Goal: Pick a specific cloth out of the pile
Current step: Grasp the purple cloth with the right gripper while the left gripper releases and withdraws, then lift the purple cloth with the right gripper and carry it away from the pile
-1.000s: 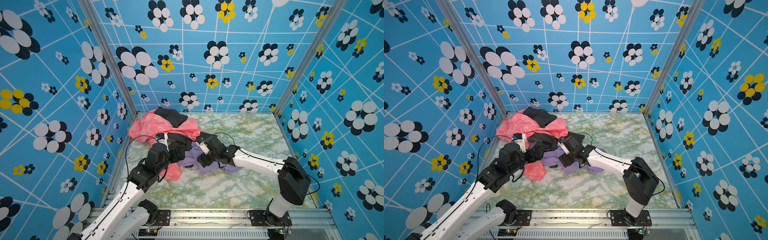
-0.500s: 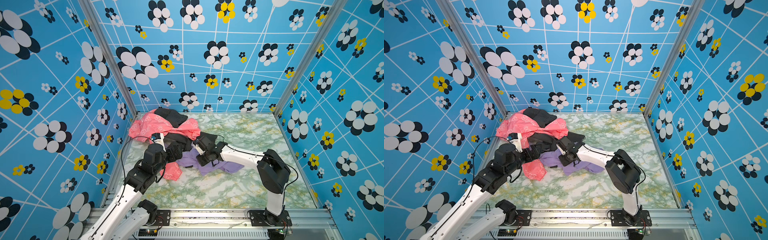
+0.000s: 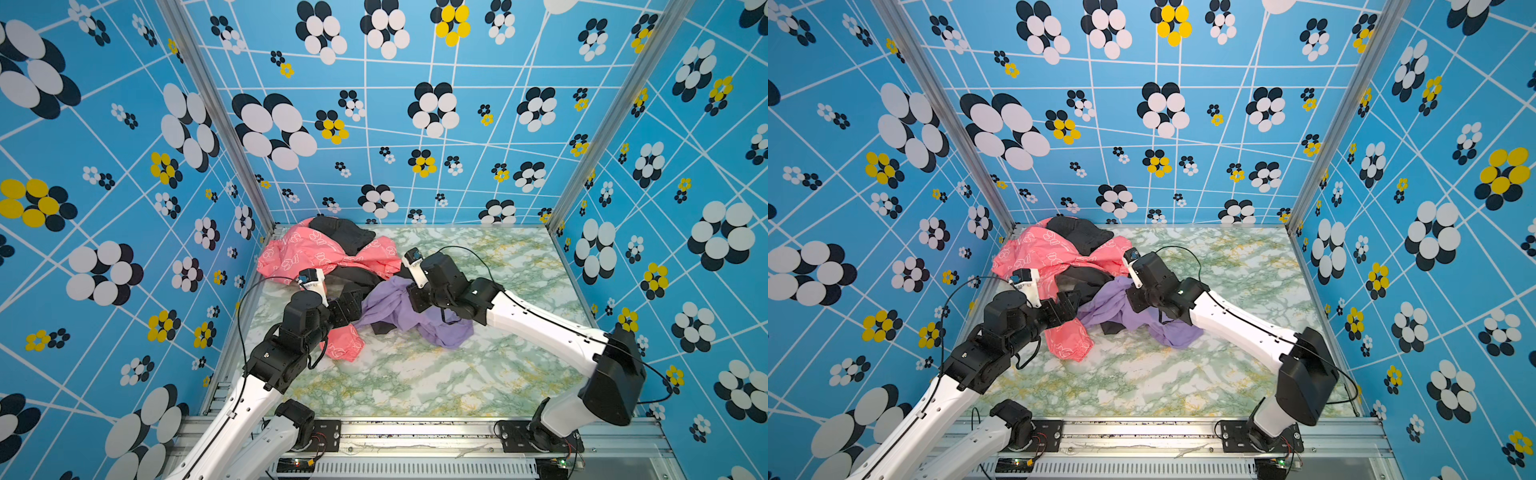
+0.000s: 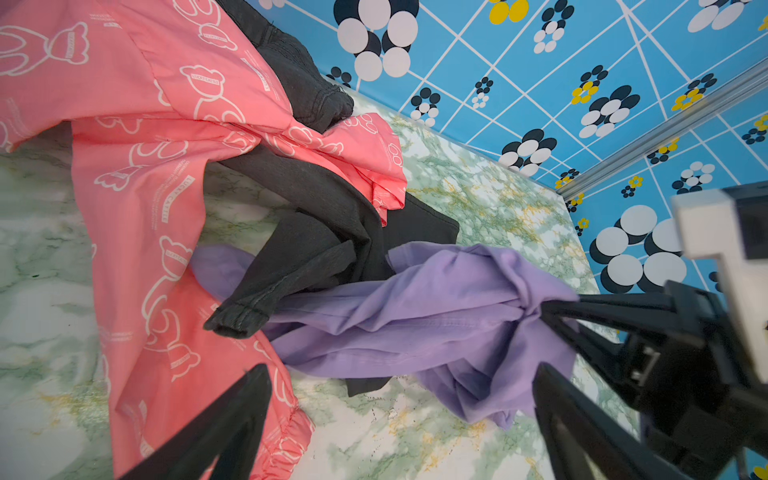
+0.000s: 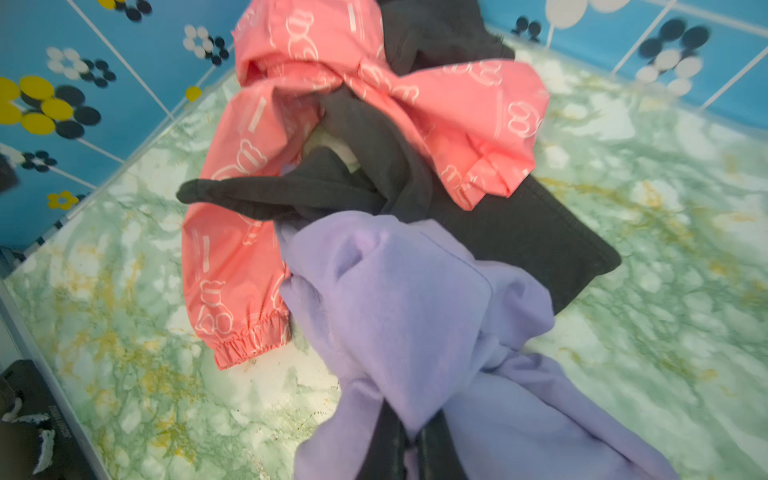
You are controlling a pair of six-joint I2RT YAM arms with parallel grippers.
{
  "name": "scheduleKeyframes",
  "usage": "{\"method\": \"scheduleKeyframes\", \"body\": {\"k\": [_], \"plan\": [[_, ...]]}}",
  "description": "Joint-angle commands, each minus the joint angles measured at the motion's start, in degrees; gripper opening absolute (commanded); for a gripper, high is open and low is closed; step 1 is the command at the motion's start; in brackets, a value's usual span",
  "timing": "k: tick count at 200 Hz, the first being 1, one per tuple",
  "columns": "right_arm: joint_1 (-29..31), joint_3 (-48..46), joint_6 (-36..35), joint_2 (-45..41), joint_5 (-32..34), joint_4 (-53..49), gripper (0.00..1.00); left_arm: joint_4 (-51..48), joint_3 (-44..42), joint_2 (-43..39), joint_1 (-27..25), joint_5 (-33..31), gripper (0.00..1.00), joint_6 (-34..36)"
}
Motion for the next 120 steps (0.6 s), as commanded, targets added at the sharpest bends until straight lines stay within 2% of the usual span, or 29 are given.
{"method": "scheduleKeyframes", "body": {"k": [1,41,83,120], "plan": [[-2.04,-2.30,-1.56,-6.02,4.16,7.43,0.00,-0.63,-1.01,-0.62,0.54,-0.10,0.99,-0.61],[-7.50,-0.78,-3.97,-14.26,7.43,8.67,0.00,-0.63,-0.80,-0.62,0.71,0.12,0.99,-0.52],[-12.84,1.26,-6.99,-19.14,9.56,9.29,0.00,-0.35,-0.90,-0.80,0.80,0.82,0.99,-0.30],[-16.83,1.07,-7.82,-20.61,12.29,6.04,0.00,3.34,-1.64,-1.66,0.80,5.77,0.99,2.36]]}}
